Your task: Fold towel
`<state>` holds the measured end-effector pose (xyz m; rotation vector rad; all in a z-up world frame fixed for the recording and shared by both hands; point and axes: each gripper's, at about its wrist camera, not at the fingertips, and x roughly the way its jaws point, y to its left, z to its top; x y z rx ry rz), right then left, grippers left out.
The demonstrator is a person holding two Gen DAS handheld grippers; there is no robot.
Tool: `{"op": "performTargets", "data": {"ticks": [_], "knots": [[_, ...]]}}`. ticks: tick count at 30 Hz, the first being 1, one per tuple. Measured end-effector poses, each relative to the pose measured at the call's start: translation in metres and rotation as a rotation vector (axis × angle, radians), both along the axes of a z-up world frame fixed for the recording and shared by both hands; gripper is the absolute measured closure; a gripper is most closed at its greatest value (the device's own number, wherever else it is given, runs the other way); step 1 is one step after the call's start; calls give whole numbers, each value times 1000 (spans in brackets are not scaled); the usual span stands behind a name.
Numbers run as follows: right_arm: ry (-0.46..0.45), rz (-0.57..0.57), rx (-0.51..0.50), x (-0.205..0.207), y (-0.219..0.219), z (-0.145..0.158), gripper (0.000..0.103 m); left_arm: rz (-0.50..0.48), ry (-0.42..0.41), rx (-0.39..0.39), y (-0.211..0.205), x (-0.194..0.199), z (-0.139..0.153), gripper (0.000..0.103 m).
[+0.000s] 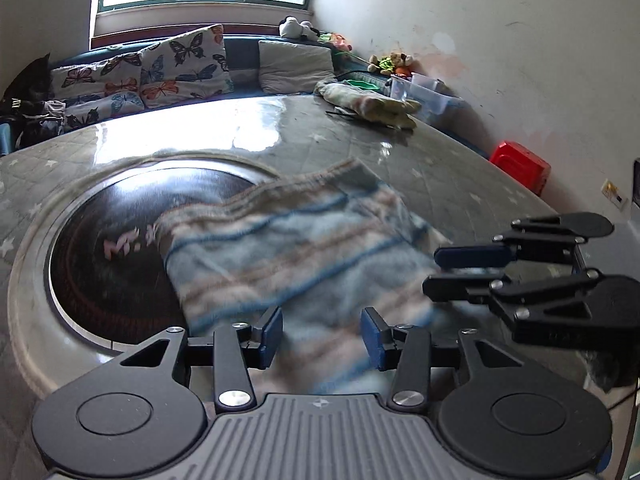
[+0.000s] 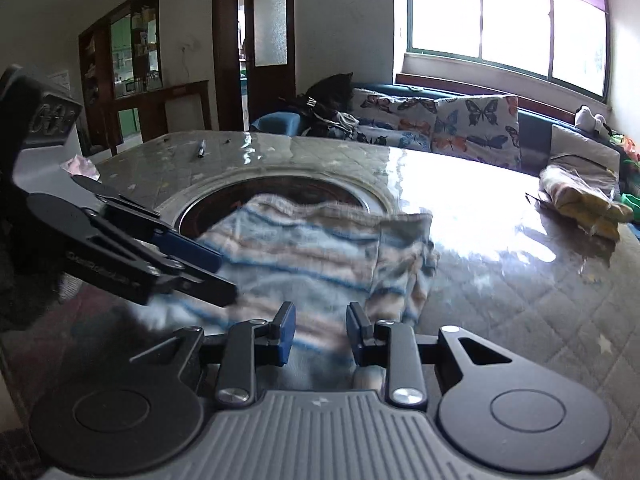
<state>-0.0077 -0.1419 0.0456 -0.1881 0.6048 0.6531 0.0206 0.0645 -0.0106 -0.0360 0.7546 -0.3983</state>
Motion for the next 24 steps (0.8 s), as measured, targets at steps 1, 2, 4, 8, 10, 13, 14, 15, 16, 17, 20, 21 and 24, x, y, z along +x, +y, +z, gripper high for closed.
{"op": "performTargets", "data": {"ticks": [1, 2, 4, 8, 10, 13, 14, 15, 16, 17, 20, 21, 24], "knots": [[7, -6, -3, -3, -2, -3, 75, 6, -2, 1, 2, -1, 1, 56], [13, -14, 1, -2, -3, -5, 75, 12, -5, 2, 3, -3, 1, 56], [27, -28, 39, -3, -10, -2, 75, 24, -9, 3, 6, -5, 2, 55], [32, -71, 111, 3, -20, 10, 67, 49, -18, 6, 12, -11, 5, 52], [28, -95, 112, 9, -21, 11, 66, 61, -23, 8, 15, -14, 6, 52], [47, -121, 104, 21, -20, 8, 64, 87, -25, 13, 20, -15, 7, 48], [57, -133, 104, 26, -21, 6, 63, 103, -21, 17, 21, -12, 6, 48], [70, -148, 107, 32, -22, 4, 61, 118, -16, 21, 22, -9, 5, 46], [77, -162, 109, 37, -21, 1, 59, 133, -10, 25, 24, -7, 3, 44], [87, -170, 114, 40, -22, -1, 57, 147, -4, 28, 26, -5, 2, 41], [122, -198, 134, 54, -25, -6, 53, 176, 12, 30, 29, 0, -2, 38], [130, -206, 138, 57, -26, -8, 53, 184, 18, 29, 30, 2, -3, 38], [173, -218, 171, 69, -26, -16, 53, 205, 37, 21, 32, 6, -7, 37]]}}
